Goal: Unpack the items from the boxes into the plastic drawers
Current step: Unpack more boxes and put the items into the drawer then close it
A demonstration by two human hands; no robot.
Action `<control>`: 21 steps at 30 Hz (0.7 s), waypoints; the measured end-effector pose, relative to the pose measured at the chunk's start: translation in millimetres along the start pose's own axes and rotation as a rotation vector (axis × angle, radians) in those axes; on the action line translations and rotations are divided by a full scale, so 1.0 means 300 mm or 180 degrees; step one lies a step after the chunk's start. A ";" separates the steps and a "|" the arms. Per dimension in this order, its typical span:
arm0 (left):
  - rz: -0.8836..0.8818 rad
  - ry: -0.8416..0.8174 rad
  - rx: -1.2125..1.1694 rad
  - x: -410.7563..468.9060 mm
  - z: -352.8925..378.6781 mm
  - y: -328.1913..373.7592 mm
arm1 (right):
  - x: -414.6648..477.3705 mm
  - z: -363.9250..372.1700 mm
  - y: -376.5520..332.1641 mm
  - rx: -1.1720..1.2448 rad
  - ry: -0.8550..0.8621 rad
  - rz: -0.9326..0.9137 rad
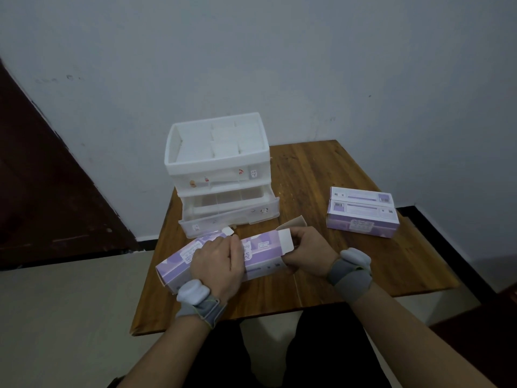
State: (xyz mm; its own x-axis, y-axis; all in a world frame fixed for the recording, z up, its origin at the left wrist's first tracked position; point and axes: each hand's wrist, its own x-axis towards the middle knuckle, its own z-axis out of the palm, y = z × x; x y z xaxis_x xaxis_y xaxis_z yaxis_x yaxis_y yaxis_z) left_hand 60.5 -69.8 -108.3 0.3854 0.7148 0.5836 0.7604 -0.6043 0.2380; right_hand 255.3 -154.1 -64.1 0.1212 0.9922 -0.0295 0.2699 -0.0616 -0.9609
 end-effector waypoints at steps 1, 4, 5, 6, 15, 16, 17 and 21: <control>-0.0073 -0.0054 -0.0008 -0.001 -0.005 -0.002 | 0.003 0.006 0.002 -0.0017 0.0030 0.0005; 0.0057 -0.0207 0.0140 0.000 -0.014 0.010 | 0.001 0.016 0.014 0.0051 0.0233 0.0064; 0.0017 -0.0195 0.0045 0.005 -0.021 0.014 | -0.002 0.016 0.018 0.0113 0.0256 0.0074; -0.0092 -0.0141 -0.0109 0.012 -0.028 0.014 | -0.005 0.015 0.021 0.0207 0.0235 0.0083; -0.0894 -0.0259 -0.0164 0.029 -0.042 -0.159 | -0.075 -0.206 0.012 0.1238 0.0544 0.0498; -0.0877 -0.0300 -0.0130 0.032 -0.046 -0.162 | -0.081 -0.228 0.010 0.1236 0.0619 0.0467; -0.0859 -0.0359 -0.0117 0.035 -0.052 -0.163 | -0.085 -0.248 0.007 0.1208 0.0718 0.0413; -0.0700 -0.0578 -0.0079 0.057 -0.092 -0.139 | -0.086 -0.311 0.003 0.1468 0.1170 0.0310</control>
State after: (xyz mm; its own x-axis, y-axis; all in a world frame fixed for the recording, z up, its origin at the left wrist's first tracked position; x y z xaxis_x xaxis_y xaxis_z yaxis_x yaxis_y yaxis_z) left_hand 20.8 -42.0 -86.9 0.3016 0.8797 0.3676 0.8239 -0.4345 0.3638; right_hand 341.6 -189.8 -38.4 0.4693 0.8767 -0.1054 -0.1917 -0.0154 -0.9813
